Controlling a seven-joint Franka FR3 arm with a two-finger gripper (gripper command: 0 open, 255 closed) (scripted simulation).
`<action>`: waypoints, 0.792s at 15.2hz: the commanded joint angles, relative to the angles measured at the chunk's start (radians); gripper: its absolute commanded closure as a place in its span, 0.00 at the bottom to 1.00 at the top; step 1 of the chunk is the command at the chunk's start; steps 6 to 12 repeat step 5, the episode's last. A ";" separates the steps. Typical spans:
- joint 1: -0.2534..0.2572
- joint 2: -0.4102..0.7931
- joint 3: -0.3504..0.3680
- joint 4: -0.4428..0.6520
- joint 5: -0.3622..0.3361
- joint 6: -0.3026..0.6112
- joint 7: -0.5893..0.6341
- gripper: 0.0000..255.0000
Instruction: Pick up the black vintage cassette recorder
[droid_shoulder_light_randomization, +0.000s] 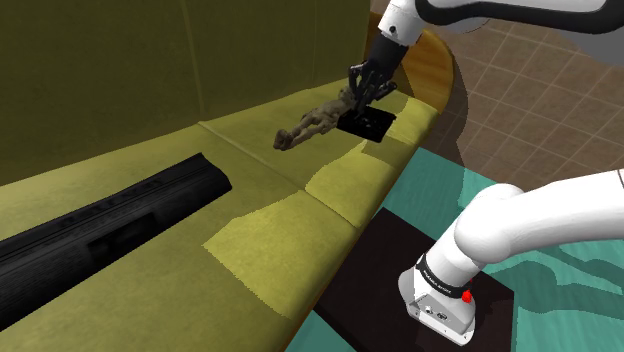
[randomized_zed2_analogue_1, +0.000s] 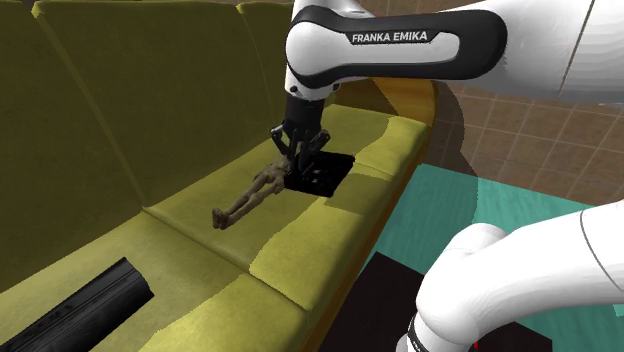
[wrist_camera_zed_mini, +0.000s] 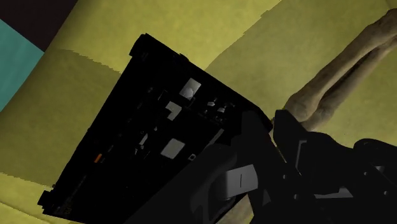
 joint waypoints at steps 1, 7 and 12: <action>-0.001 0.001 -0.002 0.034 -0.002 -0.032 0.002 1.00; -0.001 0.007 -0.003 0.067 -0.004 -0.059 0.004 1.00; -0.001 0.007 -0.003 0.067 -0.004 -0.059 0.004 1.00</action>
